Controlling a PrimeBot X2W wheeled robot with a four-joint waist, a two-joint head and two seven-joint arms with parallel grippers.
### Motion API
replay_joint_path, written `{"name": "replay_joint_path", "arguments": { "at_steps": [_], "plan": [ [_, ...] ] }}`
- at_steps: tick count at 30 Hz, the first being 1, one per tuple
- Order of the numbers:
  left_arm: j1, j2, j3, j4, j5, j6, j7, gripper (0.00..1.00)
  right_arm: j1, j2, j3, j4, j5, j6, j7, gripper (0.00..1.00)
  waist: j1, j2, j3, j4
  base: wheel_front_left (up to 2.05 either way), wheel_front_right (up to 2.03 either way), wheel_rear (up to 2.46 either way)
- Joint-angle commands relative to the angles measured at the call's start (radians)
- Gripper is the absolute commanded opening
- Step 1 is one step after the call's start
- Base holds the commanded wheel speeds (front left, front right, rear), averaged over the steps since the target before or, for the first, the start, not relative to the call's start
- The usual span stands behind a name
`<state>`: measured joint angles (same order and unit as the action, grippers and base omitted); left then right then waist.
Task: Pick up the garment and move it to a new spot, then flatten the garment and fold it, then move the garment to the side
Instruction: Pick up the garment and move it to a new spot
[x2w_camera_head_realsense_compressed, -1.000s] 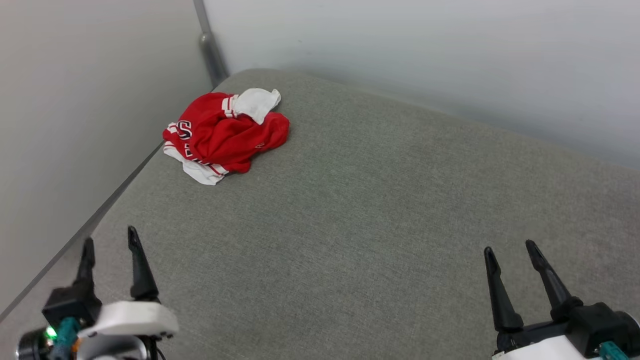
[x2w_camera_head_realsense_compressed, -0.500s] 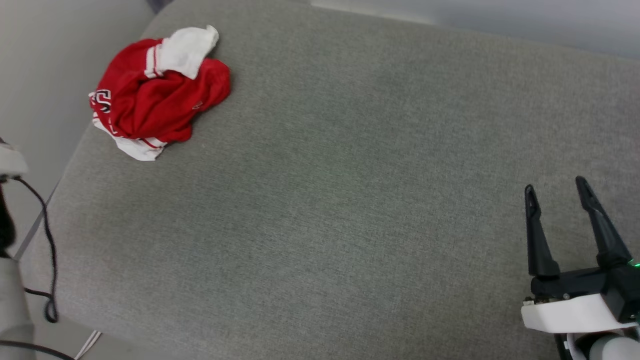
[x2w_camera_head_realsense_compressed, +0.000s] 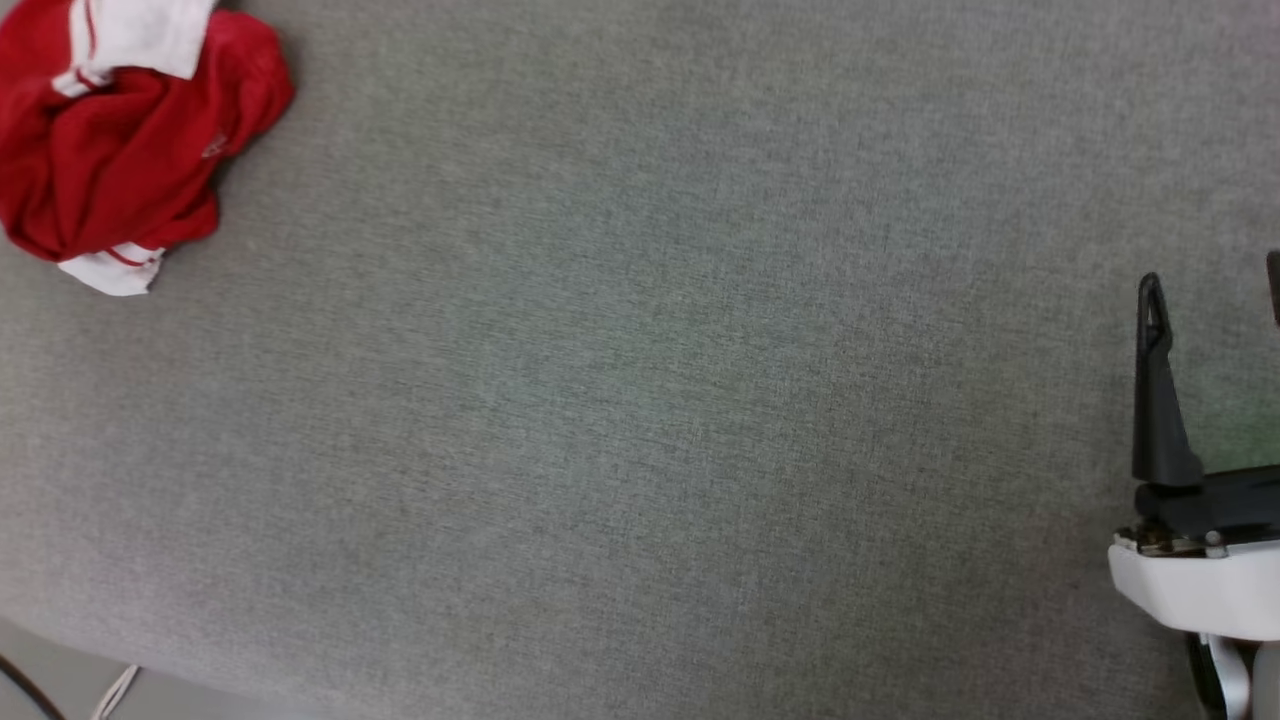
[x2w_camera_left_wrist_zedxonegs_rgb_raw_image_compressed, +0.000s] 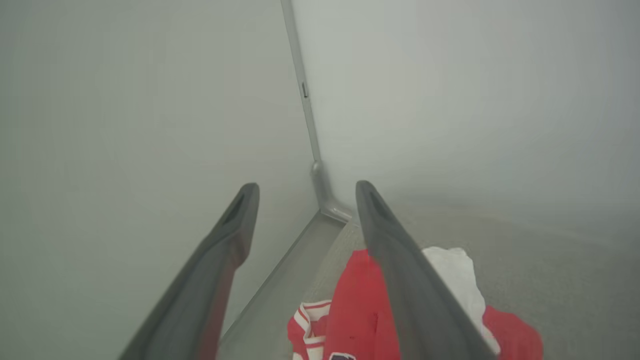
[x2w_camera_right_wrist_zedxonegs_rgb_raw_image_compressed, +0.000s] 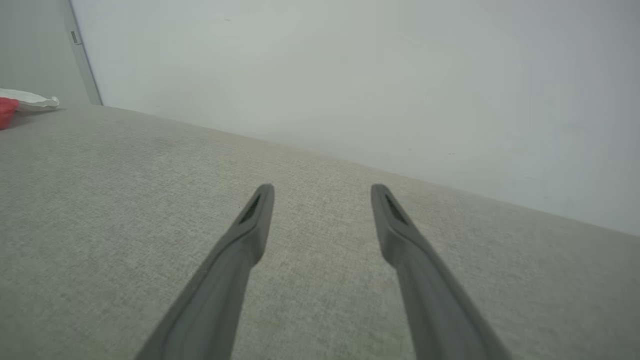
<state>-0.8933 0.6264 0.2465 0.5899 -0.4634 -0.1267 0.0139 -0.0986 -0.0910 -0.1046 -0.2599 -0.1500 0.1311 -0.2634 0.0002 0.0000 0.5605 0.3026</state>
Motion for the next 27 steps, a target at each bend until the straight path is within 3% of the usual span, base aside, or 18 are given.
{"name": "replay_joint_path", "arguments": {
  "at_steps": [1,6,13,17,21,22,23,27],
  "plan": [
    [-0.015,0.005,-0.034,0.011,-0.032,-0.002,0.037,1.00,-0.015,-0.008,-0.001,-0.012,-0.001,0.000,-0.002,1.00,-0.0002,0.0000,0.032,-0.013,0.00,0.00,0.00],
    [-0.020,0.060,-0.210,0.025,-0.234,-0.001,0.284,1.00,-0.031,-0.025,0.007,-0.051,-0.010,-0.001,-0.002,1.00,-0.0002,0.0000,0.073,-0.021,0.00,0.00,0.00],
    [0.026,0.129,-0.395,0.003,-0.446,-0.001,0.551,1.00,-0.039,-0.034,0.003,-0.083,-0.017,-0.001,-0.002,1.00,-0.0002,0.0000,0.119,-0.037,0.00,0.00,0.00],
    [0.047,0.136,-0.456,0.010,-0.532,-0.001,0.629,1.00,-0.033,-0.038,-0.003,-0.086,-0.018,-0.001,-0.002,1.00,-0.0002,0.0000,0.142,-0.043,0.00,0.00,0.00],
    [0.058,0.113,-0.526,0.025,-0.557,-0.002,0.640,1.00,-0.040,-0.040,-0.006,-0.080,-0.016,-0.001,-0.002,1.00,-0.0002,0.0000,0.154,-0.044,0.00,0.00,0.00],
    [0.058,0.108,-0.542,0.030,-0.560,-0.002,0.637,0.62,-0.042,-0.040,-0.005,-0.076,-0.015,-0.001,-0.002,1.00,-0.0002,0.0000,0.154,-0.045,0.00,0.00,0.00],
    [0.057,0.107,-0.555,0.035,-0.563,-0.002,0.632,0.00,-0.044,-0.040,-0.002,-0.073,-0.015,-0.001,-0.002,1.00,-0.0002,0.0000,0.153,-0.046,0.00,0.00,0.00],
    [0.038,0.131,-0.587,0.040,-0.587,-0.002,0.596,0.00,-0.047,-0.035,0.005,-0.064,-0.012,-0.001,-0.002,1.00,-0.0002,0.0000,0.131,-0.049,0.00,0.00,0.00]
  ]
}}
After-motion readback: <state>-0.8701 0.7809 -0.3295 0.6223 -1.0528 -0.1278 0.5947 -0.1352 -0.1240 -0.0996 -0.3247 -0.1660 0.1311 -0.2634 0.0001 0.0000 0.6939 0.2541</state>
